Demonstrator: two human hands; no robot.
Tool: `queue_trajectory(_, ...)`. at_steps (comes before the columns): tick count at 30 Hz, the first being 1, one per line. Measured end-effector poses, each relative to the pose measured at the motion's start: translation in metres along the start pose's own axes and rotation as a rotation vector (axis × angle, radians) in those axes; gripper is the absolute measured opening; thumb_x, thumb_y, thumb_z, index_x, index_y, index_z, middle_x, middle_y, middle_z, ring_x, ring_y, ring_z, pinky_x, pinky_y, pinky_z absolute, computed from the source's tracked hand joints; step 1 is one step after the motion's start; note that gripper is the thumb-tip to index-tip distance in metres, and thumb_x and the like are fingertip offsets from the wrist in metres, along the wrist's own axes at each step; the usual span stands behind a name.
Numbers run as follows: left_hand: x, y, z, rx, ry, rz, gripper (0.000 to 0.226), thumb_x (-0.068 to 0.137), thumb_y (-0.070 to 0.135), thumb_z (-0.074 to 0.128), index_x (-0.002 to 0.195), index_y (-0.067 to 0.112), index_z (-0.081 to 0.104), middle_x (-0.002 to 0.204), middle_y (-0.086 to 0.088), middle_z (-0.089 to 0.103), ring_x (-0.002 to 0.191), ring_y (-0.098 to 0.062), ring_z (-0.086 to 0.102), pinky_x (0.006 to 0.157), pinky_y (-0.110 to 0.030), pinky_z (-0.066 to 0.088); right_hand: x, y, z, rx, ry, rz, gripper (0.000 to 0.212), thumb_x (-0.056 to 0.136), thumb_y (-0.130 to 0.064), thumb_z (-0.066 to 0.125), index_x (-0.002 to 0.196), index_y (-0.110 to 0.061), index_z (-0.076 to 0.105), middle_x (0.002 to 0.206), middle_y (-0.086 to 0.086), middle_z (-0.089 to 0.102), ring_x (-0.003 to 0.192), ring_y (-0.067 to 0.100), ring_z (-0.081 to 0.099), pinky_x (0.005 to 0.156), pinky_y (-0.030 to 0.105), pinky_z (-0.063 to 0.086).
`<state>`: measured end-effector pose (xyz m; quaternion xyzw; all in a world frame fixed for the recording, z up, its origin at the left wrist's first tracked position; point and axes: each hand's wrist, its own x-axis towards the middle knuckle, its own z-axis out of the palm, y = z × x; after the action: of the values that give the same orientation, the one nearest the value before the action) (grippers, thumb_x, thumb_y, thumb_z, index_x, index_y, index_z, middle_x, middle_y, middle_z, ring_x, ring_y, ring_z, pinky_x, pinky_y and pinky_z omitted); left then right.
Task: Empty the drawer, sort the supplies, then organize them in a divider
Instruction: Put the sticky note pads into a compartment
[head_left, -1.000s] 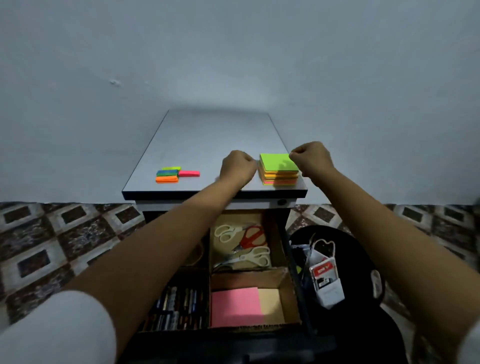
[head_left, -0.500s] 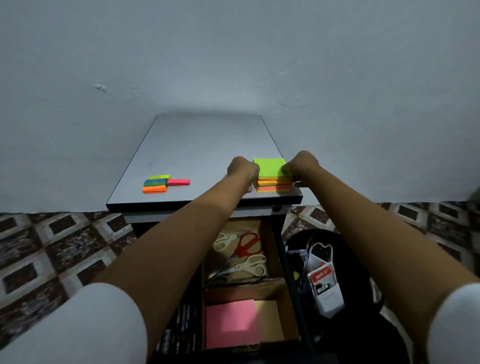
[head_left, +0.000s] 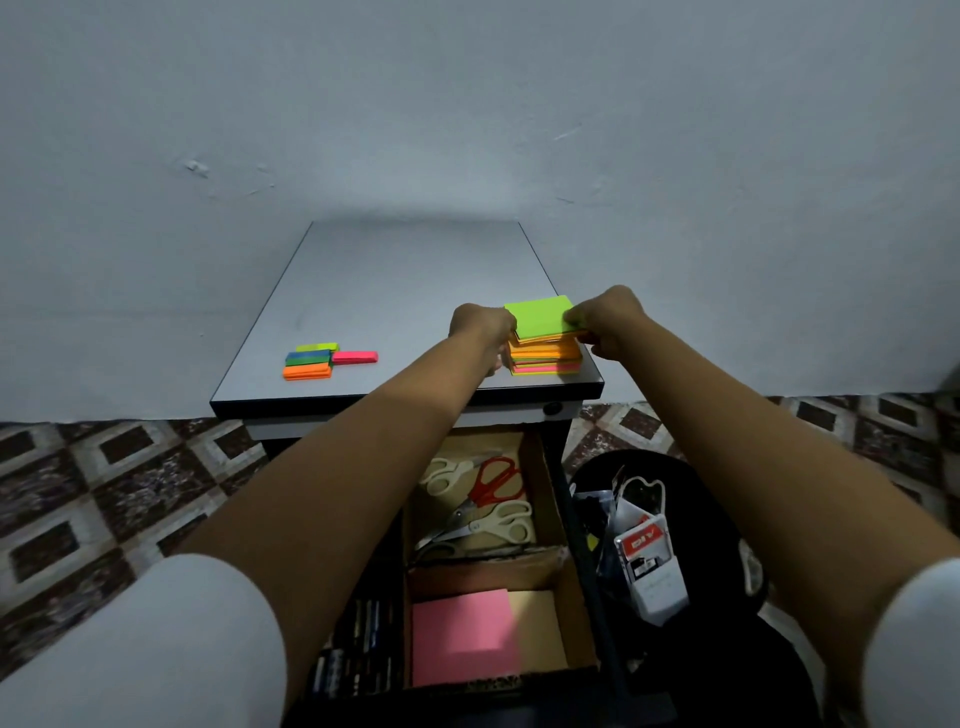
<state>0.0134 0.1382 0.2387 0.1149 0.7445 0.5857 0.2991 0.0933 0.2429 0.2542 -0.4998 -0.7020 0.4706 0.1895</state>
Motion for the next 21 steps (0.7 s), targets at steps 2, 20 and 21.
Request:
queue_trajectory(2,-0.002,0.001,0.0,-0.034,-0.002,-0.005,0.011,0.088,0.003,0.049,0.078,0.008,0.049,0.061,-0.004,0.042,0.043,-0.013,0.035,0.043,-0.017,0.028,-0.001,0.001,-0.001,0.008,0.018,-0.025,0.025,0.079,-0.001,0.067,0.062,-0.005,0.05,0.079,0.014,0.059,0.075,0.022,0.059,0.07,0.033,0.045)
queue_trajectory(20,-0.058,-0.012,-0.051,-0.608,-0.279,-0.089,0.015,0.093,0.004,0.051,0.079,0.008,0.051,0.082,-0.01,0.058,0.074,-0.017,0.058,0.079,-0.034,0.049,-0.075,0.001,-0.013,0.318,-0.146,-0.127,0.02,0.086,-0.007,0.066,0.07,-0.006,0.053,0.064,0.007,0.05,0.055,0.015,0.049,0.051,0.024,0.043)
queue_trajectory(21,-0.064,-0.019,-0.057,-0.615,-0.281,-0.09,0.013,0.093,0.003,0.051,0.08,0.007,0.052,0.085,-0.011,0.059,0.076,-0.018,0.059,0.081,-0.036,0.048,-0.086,0.006,-0.011,0.318,-0.167,-0.141,0.02,0.086,-0.006,0.065,0.071,-0.006,0.053,0.063,0.006,0.048,0.054,0.015,0.047,0.052,0.024,0.044)
